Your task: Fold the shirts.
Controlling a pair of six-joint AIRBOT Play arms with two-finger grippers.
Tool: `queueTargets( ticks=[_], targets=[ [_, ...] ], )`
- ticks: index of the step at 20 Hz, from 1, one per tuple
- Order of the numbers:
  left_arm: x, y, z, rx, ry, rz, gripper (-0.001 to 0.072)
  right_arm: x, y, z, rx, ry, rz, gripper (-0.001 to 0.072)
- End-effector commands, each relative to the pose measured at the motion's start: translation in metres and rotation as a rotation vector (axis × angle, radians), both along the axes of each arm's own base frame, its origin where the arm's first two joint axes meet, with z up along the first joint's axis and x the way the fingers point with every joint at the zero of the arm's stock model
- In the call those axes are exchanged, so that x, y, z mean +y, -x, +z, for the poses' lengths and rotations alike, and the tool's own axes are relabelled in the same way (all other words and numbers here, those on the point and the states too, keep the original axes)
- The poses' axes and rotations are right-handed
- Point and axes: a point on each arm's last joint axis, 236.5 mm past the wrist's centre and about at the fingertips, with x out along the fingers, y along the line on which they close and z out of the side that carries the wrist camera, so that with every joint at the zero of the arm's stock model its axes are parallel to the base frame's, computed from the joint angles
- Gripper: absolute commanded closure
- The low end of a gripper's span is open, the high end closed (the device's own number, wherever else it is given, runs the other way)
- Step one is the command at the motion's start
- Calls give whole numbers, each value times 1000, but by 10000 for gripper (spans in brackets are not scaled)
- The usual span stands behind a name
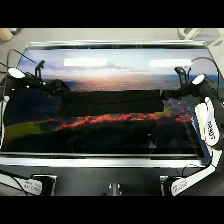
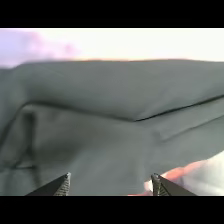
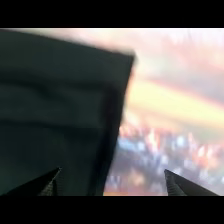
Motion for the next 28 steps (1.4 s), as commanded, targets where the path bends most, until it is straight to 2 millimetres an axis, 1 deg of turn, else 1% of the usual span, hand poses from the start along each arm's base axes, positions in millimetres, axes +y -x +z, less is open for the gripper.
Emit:
queueTargets(
  ticks=[1, 2, 3, 4, 5, 6, 7, 8, 9, 10, 12, 13, 15, 17, 18, 20, 22, 23, 24, 25, 26, 27, 28],
  targets=[
    [-24, 3, 44, -119, -14, -42, 104, 31, 24, -19, 161, -283, -34, 18],
    [-35, 5, 47, -129, -13, -64, 108, 44, 27, -23, 188, -333, -27, 19],
    [-48, 8, 46, -127, -12, -89, 109, 54, 27, -27, 200, -357, -21, 41],
    [-59, 10, 43, -124, -11, -109, 109, 64, 26, -29, 205, -363, -8, 96],
    [-72, 12, 39, -123, -9, -131, 108, 72, 25, -28, 198, -359, 5, 298],
    [-84, 12, 36, -126, -8, -146, 109, 75, 19, -24, 176, -360, 2, 637],
    [-96, 11, 31, -133, -7, -155, 112, 81, 15, -12, 144, -378, 13, 690],
    [-109, 9, 27, -144, -7, -165, 249, 83, 11, 5, 93, -386, 39, 690],
    [-125, 7, 20, -153, -7, -176, 604, 84, 8, 24, 43, -379, 58, 691],
    [-141, 5, 13, -164, -7, -181, 672, 84, 6, 49, -7, -365, 76, 691],
    [-182, 4, -12, -150, 9, -181, 676, 90, 14, 101, -89, -348, 120, 691],
    [-206, 9, -27, -125, 33, -187, 676, 97, 22, 129, -125, -340, 155, 691],
    [-249, 20, -54, -71, 103, -184, 676, 118, 46, 174, -164, -329, 223, 691],
    [-280, 23, -66, -10, 209, -129, 676, 140, 72, 204, -180, -279, 292, 690],
    [-292, 24, -69, 22, 261, -101, 676, 149, 86, 215, -181, -258, 316, 690],
    [-315, 34, -78, 68, 323, -92, 676, 167, 111, 243, -212, -244, 365, 690],
    [-340, 55, -88, 121, 351, -113, 676, 171, 122, 268, -274, -230, 373, 689],
    [-351, 66, -91, 136, 357, -130, 676, 168, 121, 276, -308, -212, 355, 689],
    [-360, 74, -92, 141, 358, -144, 677, 162, 118, 280, -334, -182, 331, 689],
    [-364, 76, -92, 133, 355, -145, 677, 159, 113, 281, -350, -172, 316, 689],
    [-362, 72, -88, 116, 356, -141, 678, 159, 108, 282, -364, -171, 304, 689],
    [-353, 60, -79, 76, 357, -133, 679, 160, 102, 283, -377, -187, 292, 689],
    [-336, 43, -65, 25, 342, -119, 679, 163, 95, 283, -387, -208, 279, 689]
  ],
)
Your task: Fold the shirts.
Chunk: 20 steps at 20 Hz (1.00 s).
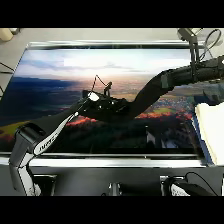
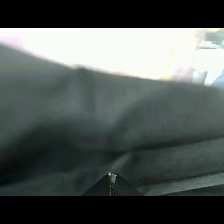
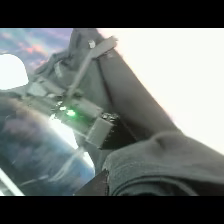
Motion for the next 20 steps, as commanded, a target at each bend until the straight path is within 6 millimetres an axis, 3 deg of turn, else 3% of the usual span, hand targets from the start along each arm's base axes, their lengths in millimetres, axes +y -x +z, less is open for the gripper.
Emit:
queueTargets(
  ticks=[1, 4, 6, 8, 10, 11, 13, 14, 15, 16, 18, 20],
  targets=[
    [32, -33, 32, -118, -20, 46, 679, 7, -18, 10, -45, -61, -42, 689],
    [132, -82, 96, -335, -163, 118, 679, 43, -44, 3, -68, -157, -23, 689],
    [218, -102, 148, -431, -264, 225, 679, 97, -54, -15, -62, -206, 32, 689],
    [288, -102, 200, -502, -314, 324, 679, 152, -58, -48, -29, -229, 72, 688],
    [334, -89, 245, -557, -329, 396, 678, 208, -53, -95, 36, -237, 107, 688],
    [350, -79, 266, -585, -333, 422, 678, 236, -46, -120, 92, -259, 121, 687],
    [361, -59, 297, -637, -342, 431, 678, 276, -33, -163, 206, -312, 124, 680],
    [359, -49, 307, -662, -346, 418, 678, 287, -33, -177, 234, -341, 111, 558],
    [356, -42, 314, -683, -351, 401, 678, 291, -34, -184, 255, -369, 99, 294],
    [352, -36, 318, -691, -351, 384, 678, 285, -42, -184, 240, -372, 89, 85],
    [348, -29, 319, -696, -358, 358, 678, 256, -56, -173, 218, -356, 80, 70],
    [348, -29, 318, -703, -370, 346, 678, 203, -60, -162, 224, -267, 92, 70]
  ],
)
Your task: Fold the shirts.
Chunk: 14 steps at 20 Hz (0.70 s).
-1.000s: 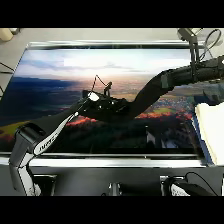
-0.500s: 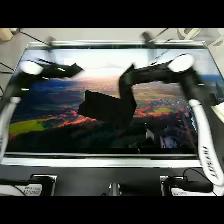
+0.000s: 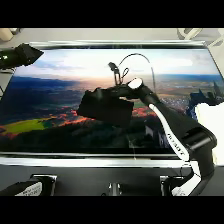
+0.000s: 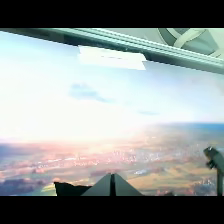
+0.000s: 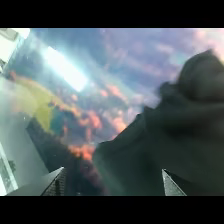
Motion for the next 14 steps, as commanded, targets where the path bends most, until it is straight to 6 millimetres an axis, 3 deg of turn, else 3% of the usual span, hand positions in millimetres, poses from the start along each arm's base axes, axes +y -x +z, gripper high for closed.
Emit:
queueTargets(
  ticks=[1, 4, 5, 6, 8, 11, 14],
  targets=[
    [2, 10, 4, -12, -42, -17, 678, -72, 4, -3, 26, 157, 53, 70],
    [4, 9, 1, -8, -54, -13, 677, -216, 33, -41, 155, 630, 86, 60],
    [4, 9, 1, -8, -54, -13, 678, -255, 45, -55, 241, 733, 67, 60],
    [4, 9, 1, -8, -54, -13, 678, -268, 57, -67, 309, 737, 61, 59],
    [4, 9, 1, -8, -53, -13, 678, -247, 71, -91, 390, 587, 23, 36],
    [1, 10, 2, -9, -52, -21, 677, -195, 60, -108, 438, 334, -102, 29],
    [-7, 11, 2, -10, -53, -38, 677, -168, 53, -124, 498, 237, -144, 39]
  ],
)
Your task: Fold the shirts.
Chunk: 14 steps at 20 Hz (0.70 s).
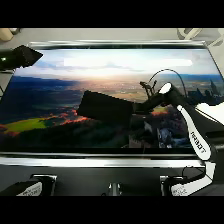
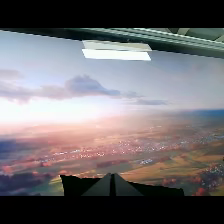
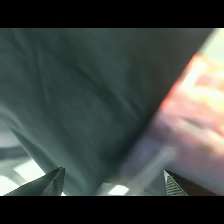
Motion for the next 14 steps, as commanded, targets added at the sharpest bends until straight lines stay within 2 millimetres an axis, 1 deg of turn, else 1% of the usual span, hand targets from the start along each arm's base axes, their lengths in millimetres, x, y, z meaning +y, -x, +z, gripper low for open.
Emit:
queueTargets(
  ticks=[1, 2, 3, 4, 5, 6, 8, 9, 10, 12, 13, 14],
  targets=[
    [-8, 2, 0, -1, -1, -18, 677, 32, -7, -16, 65, -127, -136, 81],
    [-8, 2, 0, -1, -1, -18, 677, 37, -10, -19, 74, -134, -160, 188],
    [-10, 2, 0, -2, -1, -21, 677, 41, -13, -18, 70, -145, -174, 220],
    [-10, 2, 0, -2, -1, -21, 677, 41, -18, -15, 44, -154, -181, 365],
    [-9, 2, 0, -2, -1, -21, 677, 42, -21, -9, 32, -171, -174, 684],
    [-9, 2, 0, -3, -1, -20, 677, 41, -26, 2, -14, -193, -150, 688],
    [-9, 2, 1, -3, 0, -20, 677, 29, -44, 40, -145, -231, -90, 691],
    [-9, 2, 1, -3, -1, -20, 677, 17, -54, 65, -194, -243, -87, 691],
    [-9, 2, 0, -2, -1, -20, 677, 0, -63, 90, -244, -245, -96, 691],
    [-9, 2, 0, -2, -1, -20, 677, -50, -78, 136, -339, -223, -142, 691],
    [-9, 2, 0, -2, -1, -20, 677, -84, -83, 156, -369, -196, -194, 691],
    [-9, 2, 0, -2, -1, -20, 677, -120, -85, 171, -386, -163, -251, 691]
  ],
)
